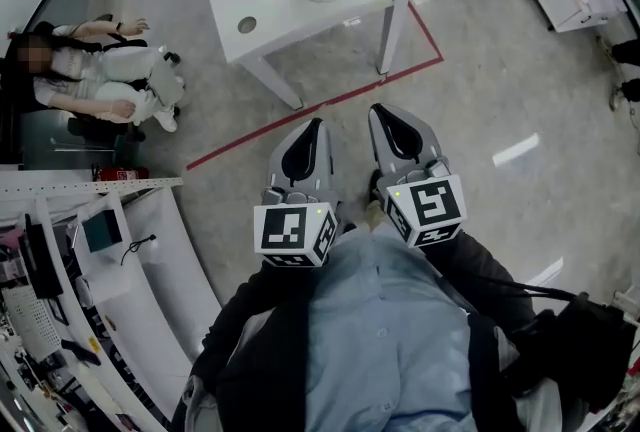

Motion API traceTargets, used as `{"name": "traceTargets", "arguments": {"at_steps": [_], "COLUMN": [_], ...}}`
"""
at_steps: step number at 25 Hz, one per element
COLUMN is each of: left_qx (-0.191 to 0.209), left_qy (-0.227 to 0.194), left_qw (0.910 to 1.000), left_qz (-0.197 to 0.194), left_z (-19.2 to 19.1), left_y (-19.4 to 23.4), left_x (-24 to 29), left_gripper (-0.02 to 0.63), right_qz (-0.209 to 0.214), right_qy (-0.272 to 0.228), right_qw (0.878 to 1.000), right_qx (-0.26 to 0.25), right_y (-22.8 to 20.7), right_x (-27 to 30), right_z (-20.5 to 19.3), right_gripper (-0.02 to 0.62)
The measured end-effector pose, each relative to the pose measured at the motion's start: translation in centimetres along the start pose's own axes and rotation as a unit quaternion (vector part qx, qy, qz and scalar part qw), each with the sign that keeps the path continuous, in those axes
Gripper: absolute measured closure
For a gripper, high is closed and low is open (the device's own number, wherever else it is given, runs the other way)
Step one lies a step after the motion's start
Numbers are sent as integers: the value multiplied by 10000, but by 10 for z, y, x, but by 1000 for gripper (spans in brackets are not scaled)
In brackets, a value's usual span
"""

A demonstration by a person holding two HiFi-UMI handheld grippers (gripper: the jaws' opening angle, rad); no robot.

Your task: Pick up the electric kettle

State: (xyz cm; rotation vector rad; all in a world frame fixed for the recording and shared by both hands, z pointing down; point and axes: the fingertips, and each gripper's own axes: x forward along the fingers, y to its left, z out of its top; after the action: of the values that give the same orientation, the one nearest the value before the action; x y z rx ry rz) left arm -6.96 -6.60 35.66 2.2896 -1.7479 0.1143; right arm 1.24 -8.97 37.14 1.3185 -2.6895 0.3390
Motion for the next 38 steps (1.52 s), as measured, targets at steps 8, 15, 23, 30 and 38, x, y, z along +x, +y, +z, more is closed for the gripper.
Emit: {"name": "traceTargets", "arguments": {"at_steps": [8, 15, 23, 30, 38], "left_qx": [212, 161, 60, -141, -333], "left_qy": [-388, -210, 21, 47, 154], "left_qw": [9989, 9991, 9993, 9993, 9987], "left_qz": [158, 334, 364, 330, 361], "left_z": [40, 35, 17, 27, 36], "left_y": [-11, -10, 19, 68, 140], "left_x": [48, 70, 103, 153, 215], "left_gripper": [603, 603, 603, 603, 603], "right_qz": [211, 423, 391, 400, 467], "right_qy": [-379, -291, -21, 184, 347], "right_qw": [9990, 9987, 9991, 9990, 9983], "right_qx": [-117, -3, 147, 114, 101], "right_y": [-44, -59, -71, -78, -82], "right_x": [27, 44, 85, 150, 244], "right_z": [40, 38, 13, 18, 25], "right_gripper": [571, 571, 571, 571, 571]}}
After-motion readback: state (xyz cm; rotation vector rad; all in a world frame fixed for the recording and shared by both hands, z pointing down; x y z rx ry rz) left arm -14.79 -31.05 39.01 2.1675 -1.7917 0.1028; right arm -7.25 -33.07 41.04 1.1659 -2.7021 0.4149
